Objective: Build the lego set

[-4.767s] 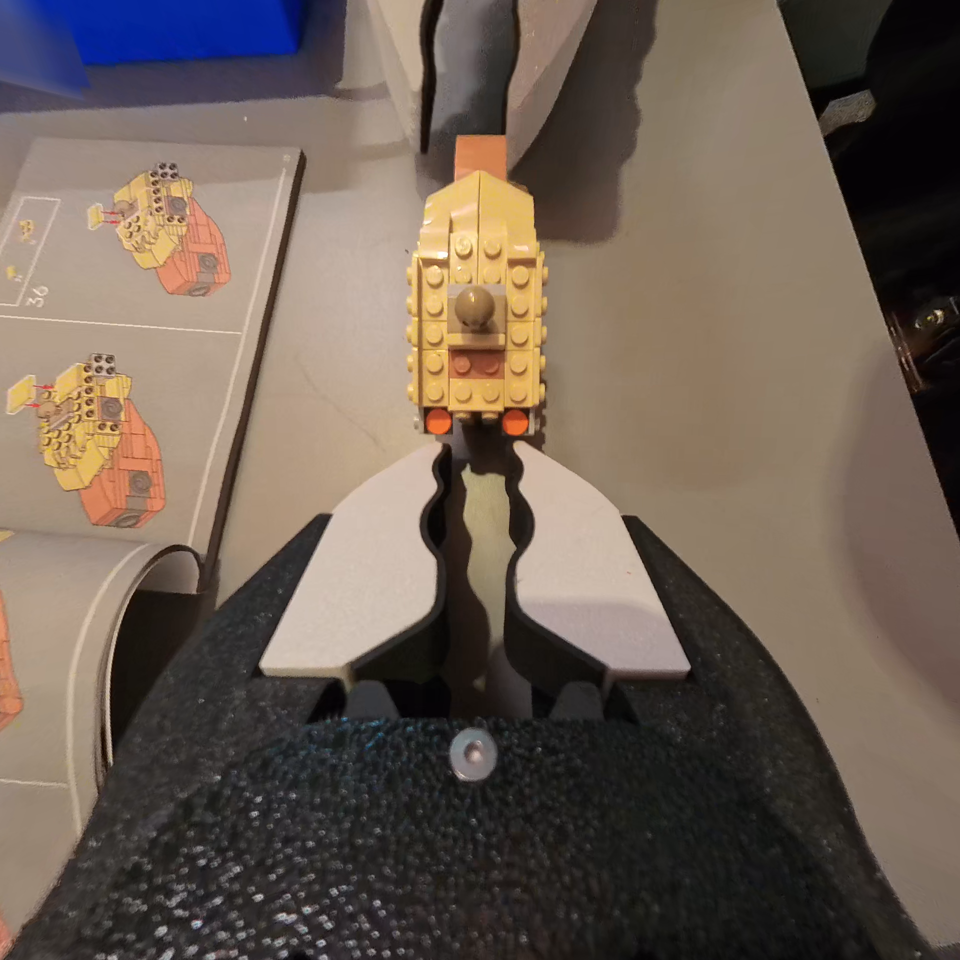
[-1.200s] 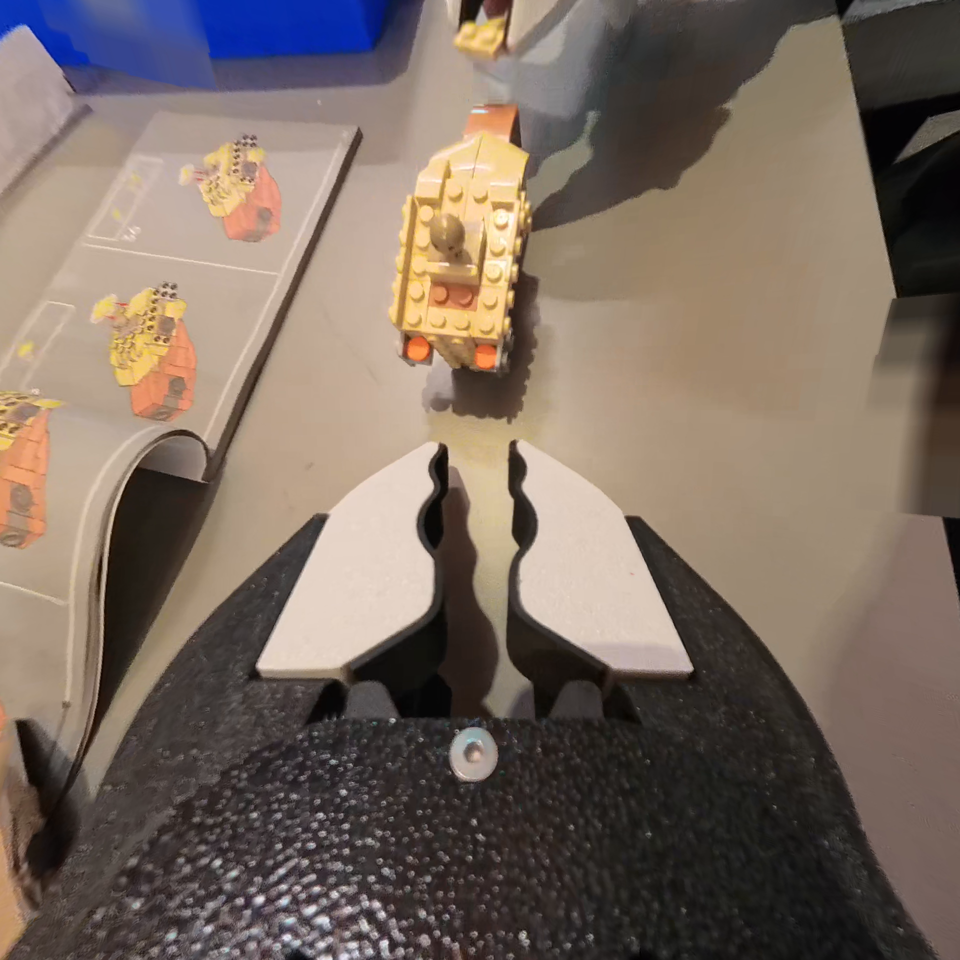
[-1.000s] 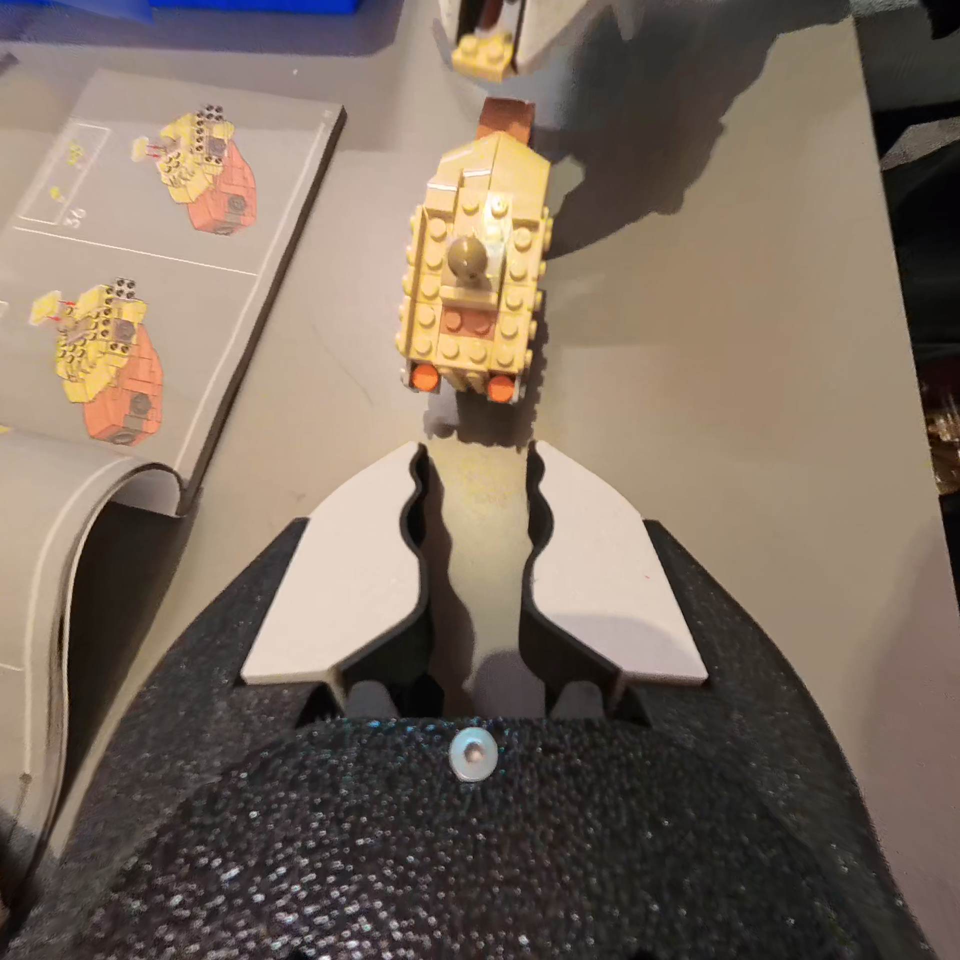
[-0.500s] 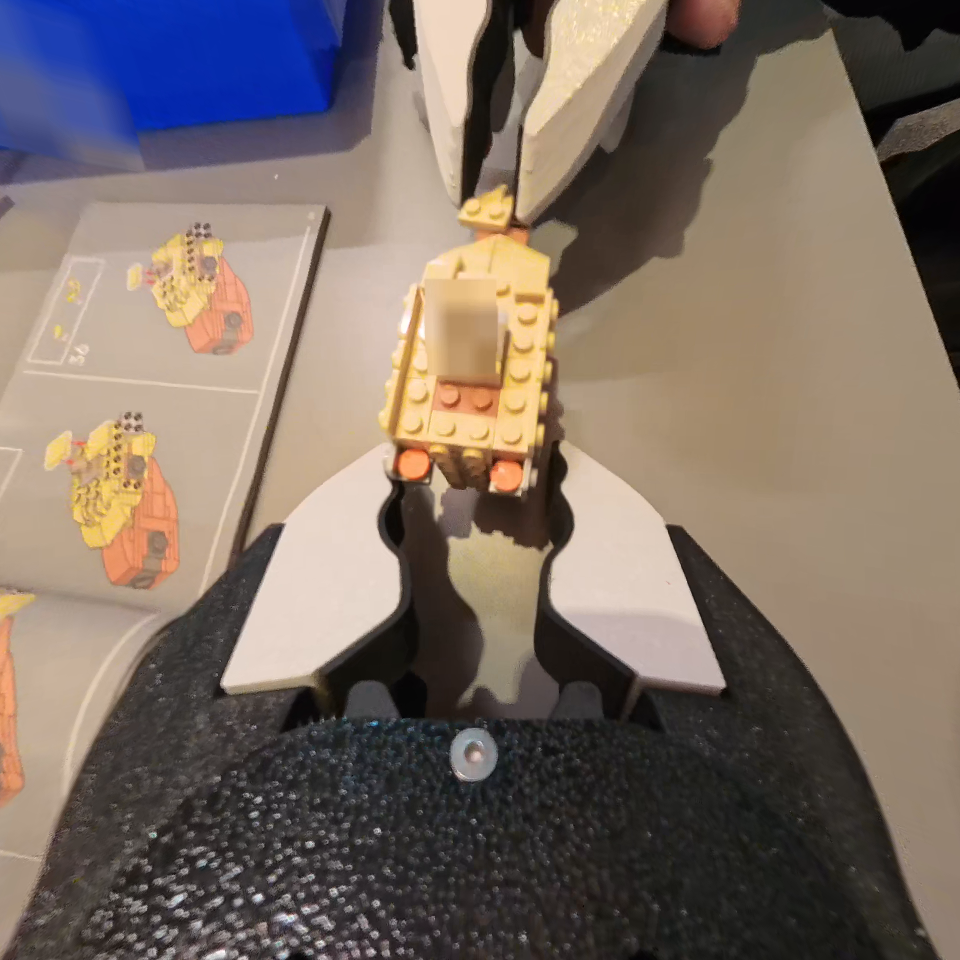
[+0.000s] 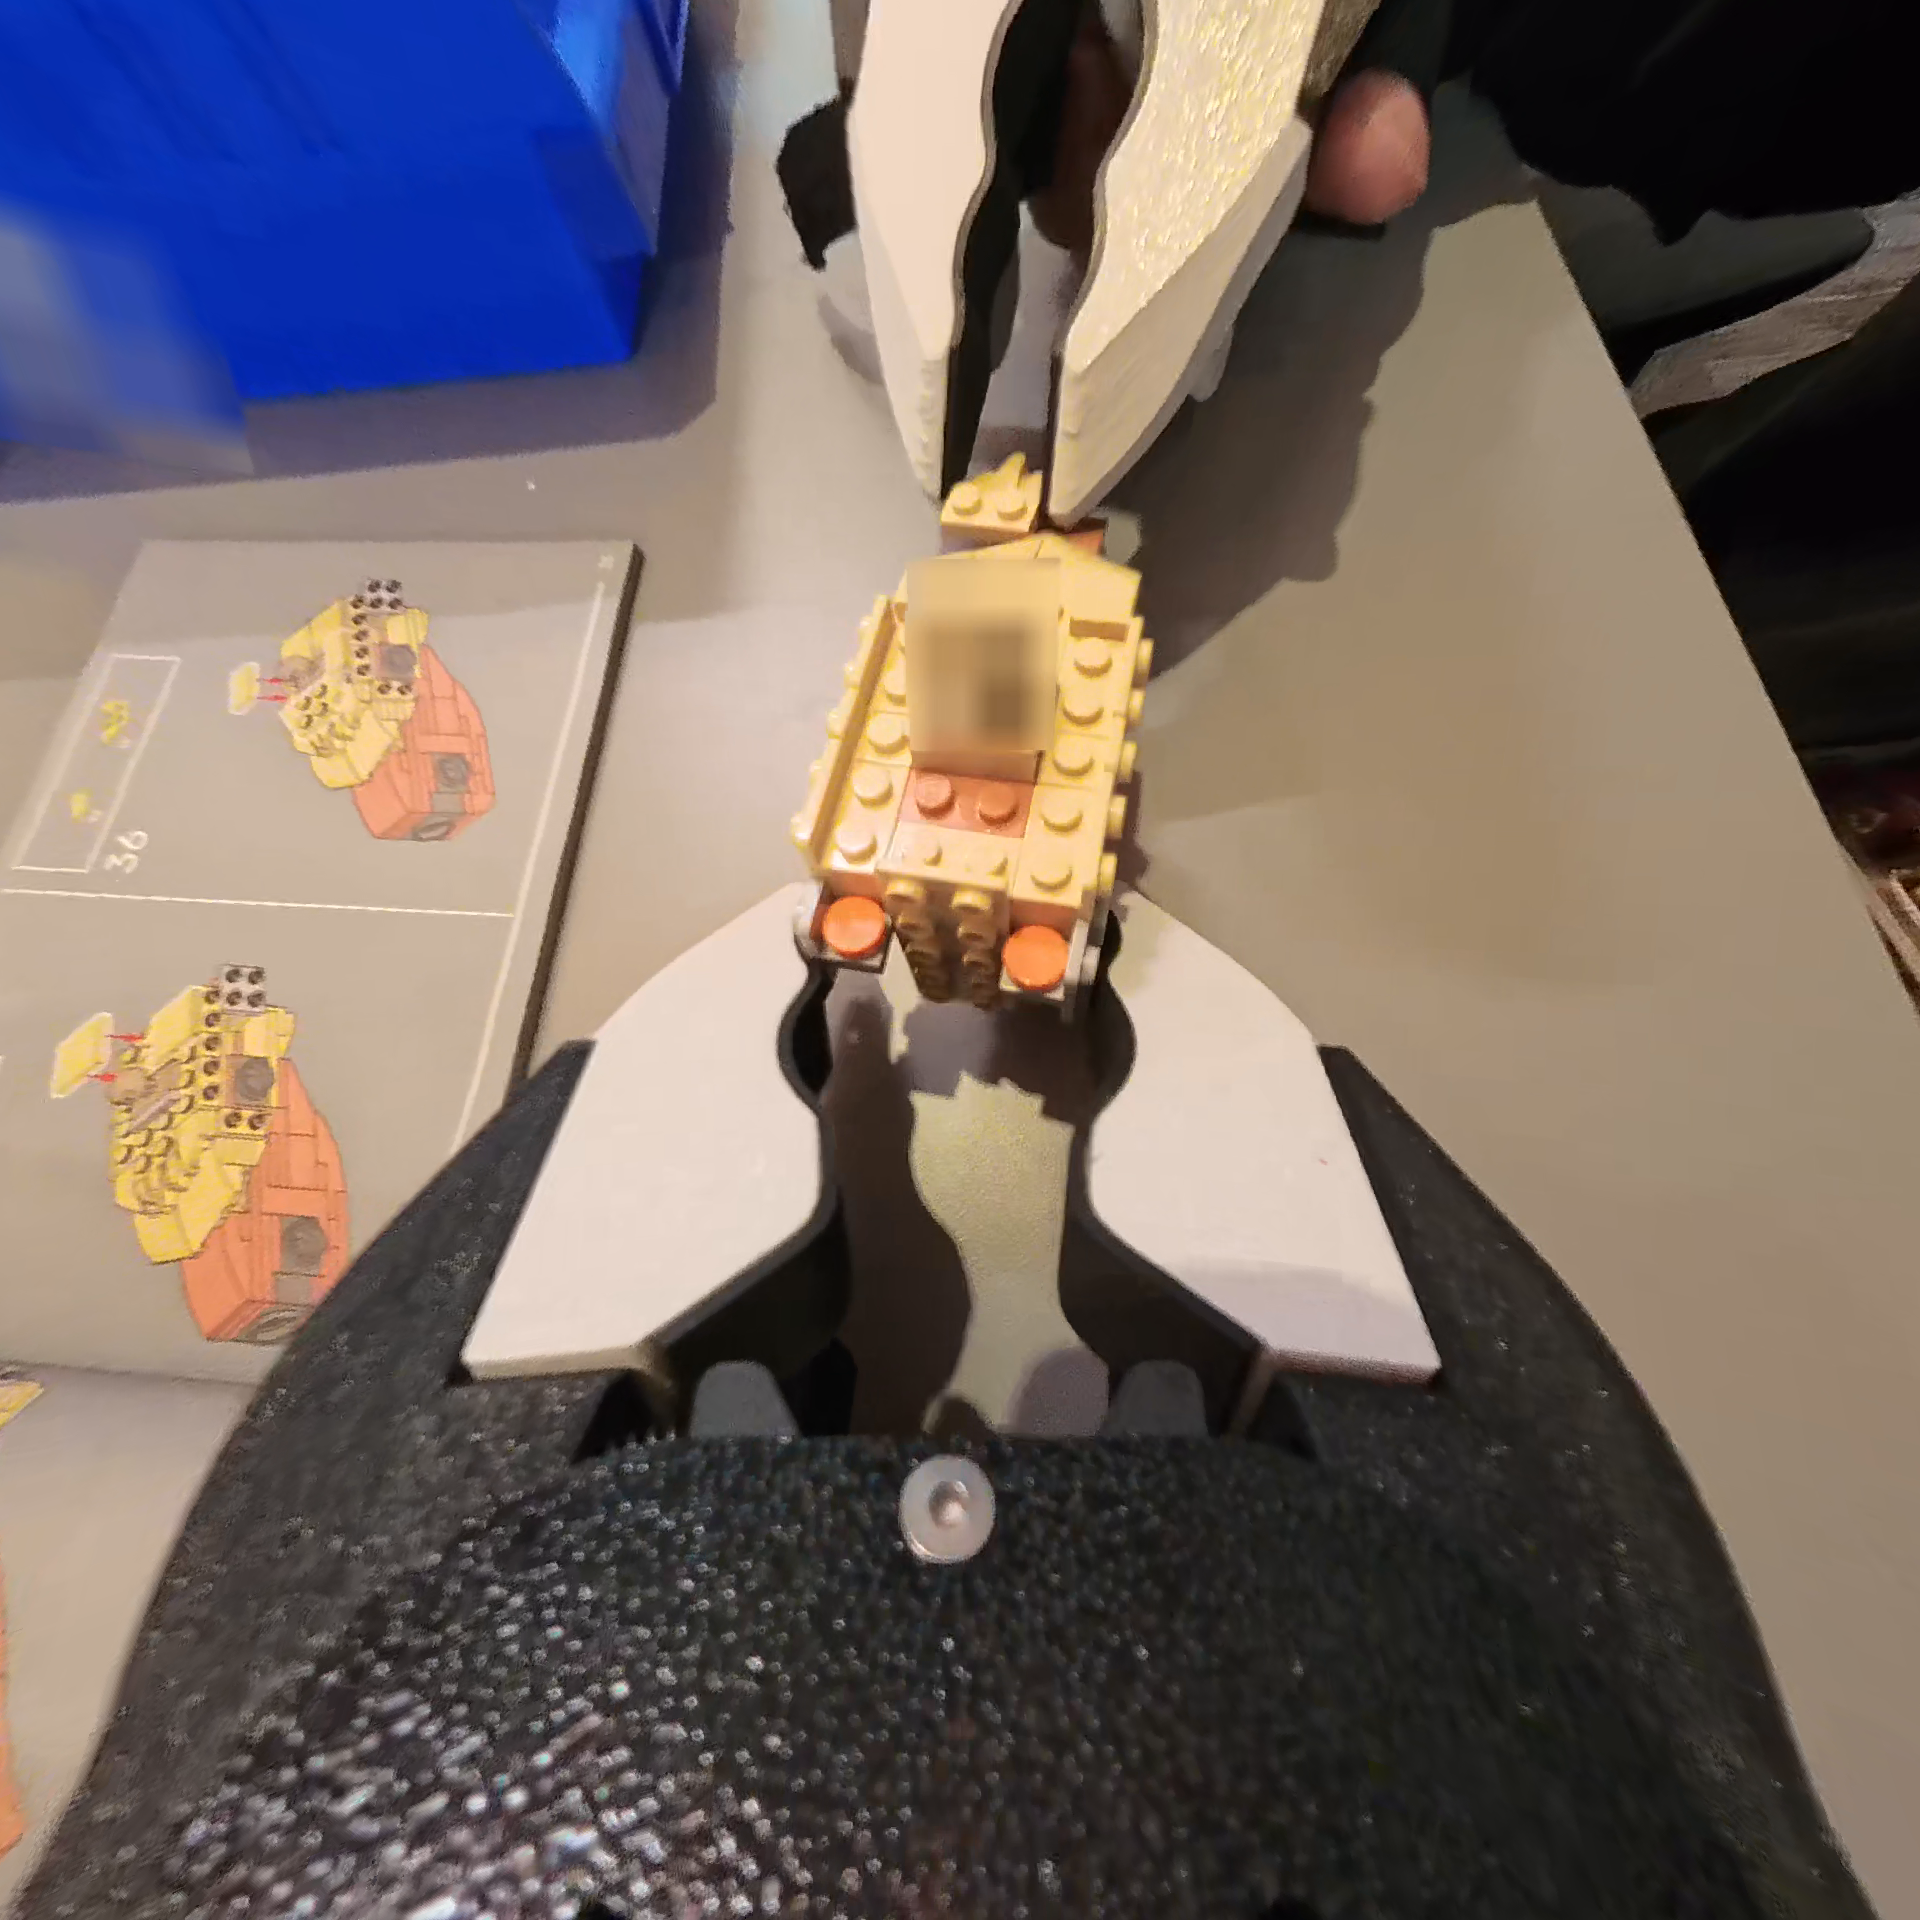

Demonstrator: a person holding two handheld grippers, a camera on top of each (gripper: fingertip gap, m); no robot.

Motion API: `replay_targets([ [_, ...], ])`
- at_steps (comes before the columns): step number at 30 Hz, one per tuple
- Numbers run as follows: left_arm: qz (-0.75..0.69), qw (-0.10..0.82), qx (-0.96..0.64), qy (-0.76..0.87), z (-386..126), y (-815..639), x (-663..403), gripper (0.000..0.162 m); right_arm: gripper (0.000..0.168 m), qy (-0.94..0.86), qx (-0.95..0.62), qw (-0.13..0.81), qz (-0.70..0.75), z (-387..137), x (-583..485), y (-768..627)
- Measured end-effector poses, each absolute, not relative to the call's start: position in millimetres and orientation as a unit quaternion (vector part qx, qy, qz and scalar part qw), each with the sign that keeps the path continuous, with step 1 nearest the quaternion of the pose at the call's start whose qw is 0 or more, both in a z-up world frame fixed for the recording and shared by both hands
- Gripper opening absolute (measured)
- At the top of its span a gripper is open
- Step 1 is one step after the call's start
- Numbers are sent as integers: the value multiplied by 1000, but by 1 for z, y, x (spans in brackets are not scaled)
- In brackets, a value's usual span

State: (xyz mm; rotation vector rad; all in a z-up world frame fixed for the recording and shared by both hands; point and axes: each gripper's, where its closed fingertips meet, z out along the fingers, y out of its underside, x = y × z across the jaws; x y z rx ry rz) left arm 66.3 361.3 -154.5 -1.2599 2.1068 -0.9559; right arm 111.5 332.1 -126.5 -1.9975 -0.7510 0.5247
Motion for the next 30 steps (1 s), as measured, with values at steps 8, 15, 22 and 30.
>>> replay_targets([
  [8, -372, 234, -448, 779, -152, 355, 69, 45, 16, -298, -812, 455, 215, -126, 114, 329],
  [15, -433, 231, -413, 767, -134, 337, 71, 45, 16, -304, -832, 429, 179, -139, 119, 325],
  [22, -421, 224, -419, 773, -139, 329, 75, 45, 16, -299, -837, 429, 161, -140, 123, 324],
  [30, -423, 187, -494, 736, -145, 348, 72, 45, 16, -303, -796, 464, 243, -116, 118, 311],
])
